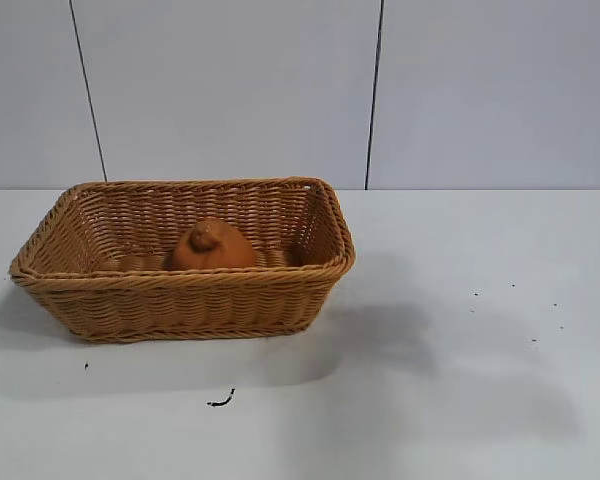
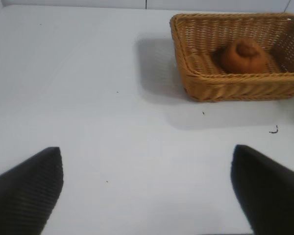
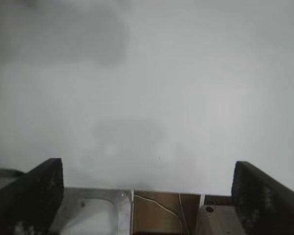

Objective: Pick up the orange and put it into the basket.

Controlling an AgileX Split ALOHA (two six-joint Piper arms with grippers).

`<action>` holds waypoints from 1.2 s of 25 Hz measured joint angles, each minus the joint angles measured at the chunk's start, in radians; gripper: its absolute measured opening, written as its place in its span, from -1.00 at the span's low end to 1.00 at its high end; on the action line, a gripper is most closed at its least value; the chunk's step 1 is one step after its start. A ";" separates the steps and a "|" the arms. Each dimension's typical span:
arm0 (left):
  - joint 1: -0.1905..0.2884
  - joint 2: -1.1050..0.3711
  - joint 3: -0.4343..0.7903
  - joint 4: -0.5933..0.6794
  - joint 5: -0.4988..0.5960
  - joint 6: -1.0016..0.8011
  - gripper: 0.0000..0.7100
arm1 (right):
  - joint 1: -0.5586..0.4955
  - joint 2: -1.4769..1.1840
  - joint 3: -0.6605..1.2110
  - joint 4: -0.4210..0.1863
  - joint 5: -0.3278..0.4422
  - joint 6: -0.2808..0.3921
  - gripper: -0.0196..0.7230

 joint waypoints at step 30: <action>0.000 0.000 0.000 0.000 0.000 0.000 0.88 | -0.113 -0.771 0.080 0.089 -0.110 -0.040 0.76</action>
